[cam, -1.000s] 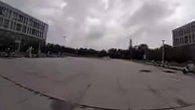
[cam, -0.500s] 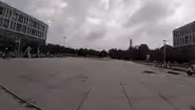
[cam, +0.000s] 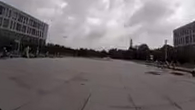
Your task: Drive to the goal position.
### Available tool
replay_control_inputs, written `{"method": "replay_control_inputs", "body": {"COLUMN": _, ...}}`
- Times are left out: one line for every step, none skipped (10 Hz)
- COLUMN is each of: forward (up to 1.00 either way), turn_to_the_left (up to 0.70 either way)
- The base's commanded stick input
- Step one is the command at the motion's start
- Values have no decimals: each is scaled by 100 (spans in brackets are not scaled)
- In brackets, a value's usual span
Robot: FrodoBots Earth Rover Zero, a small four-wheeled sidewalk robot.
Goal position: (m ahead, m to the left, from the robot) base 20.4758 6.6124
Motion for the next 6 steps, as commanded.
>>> {"method": "replay_control_inputs", "body": {"forward": 70, "turn_to_the_left": 0}}
{"method": "replay_control_inputs", "body": {"forward": 70, "turn_to_the_left": -1}}
{"method": "replay_control_inputs", "body": {"forward": 70, "turn_to_the_left": -2}}
{"method": "replay_control_inputs", "body": {"forward": 70, "turn_to_the_left": -20}}
{"method": "replay_control_inputs", "body": {"forward": 70, "turn_to_the_left": -20}}
{"method": "replay_control_inputs", "body": {"forward": 70, "turn_to_the_left": -2}}
